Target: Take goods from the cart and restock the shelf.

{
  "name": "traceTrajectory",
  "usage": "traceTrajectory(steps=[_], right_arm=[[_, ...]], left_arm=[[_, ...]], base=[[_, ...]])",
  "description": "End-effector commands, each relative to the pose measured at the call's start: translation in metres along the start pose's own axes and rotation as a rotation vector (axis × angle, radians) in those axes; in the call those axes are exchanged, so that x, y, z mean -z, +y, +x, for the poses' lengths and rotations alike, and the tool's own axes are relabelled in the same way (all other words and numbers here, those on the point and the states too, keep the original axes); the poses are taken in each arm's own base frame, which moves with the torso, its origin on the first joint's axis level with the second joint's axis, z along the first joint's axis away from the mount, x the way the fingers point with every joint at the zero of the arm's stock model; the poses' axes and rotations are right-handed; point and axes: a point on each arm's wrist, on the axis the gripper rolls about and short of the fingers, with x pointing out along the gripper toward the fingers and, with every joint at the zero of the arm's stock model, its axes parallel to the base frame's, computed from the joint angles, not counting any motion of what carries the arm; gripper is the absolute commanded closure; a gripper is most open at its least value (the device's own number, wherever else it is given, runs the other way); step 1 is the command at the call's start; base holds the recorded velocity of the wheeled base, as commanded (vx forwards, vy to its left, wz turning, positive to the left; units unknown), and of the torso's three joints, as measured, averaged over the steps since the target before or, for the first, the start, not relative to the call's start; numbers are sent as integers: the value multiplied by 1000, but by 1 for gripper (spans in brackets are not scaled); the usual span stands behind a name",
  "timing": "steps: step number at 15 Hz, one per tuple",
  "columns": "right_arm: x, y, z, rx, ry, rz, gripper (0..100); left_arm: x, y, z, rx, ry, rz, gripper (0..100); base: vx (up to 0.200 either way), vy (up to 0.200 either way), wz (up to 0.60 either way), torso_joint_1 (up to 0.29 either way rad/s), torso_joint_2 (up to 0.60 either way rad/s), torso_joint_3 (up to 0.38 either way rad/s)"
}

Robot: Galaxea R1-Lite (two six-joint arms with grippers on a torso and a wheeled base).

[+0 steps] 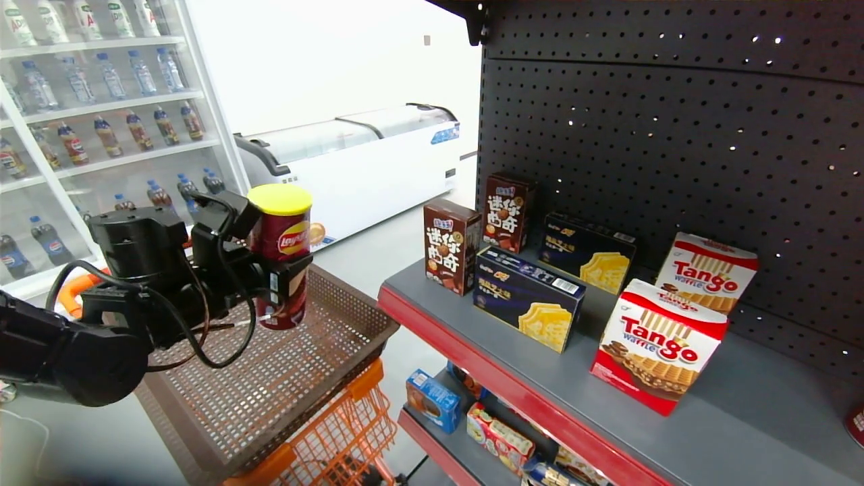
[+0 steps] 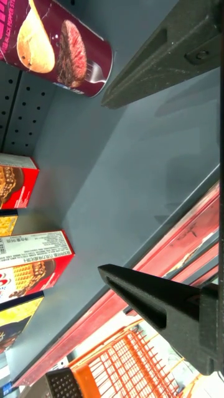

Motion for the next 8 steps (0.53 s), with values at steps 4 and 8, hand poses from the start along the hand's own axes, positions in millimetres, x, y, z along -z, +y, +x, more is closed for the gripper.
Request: traceTrajectory(steps=[4, 8], right_arm=[[0, 0, 0, -1, 0, 0, 0], [0, 0, 0, -1, 0, 0, 0]], left_arm=[[-45, -24, -28, 17, -28, 9, 100], [-66, -31, -67, 139, 20, -18, 100]], base=[[0, 0, 0, 0, 0, 0], [0, 0, 0, 0, 0, 0]])
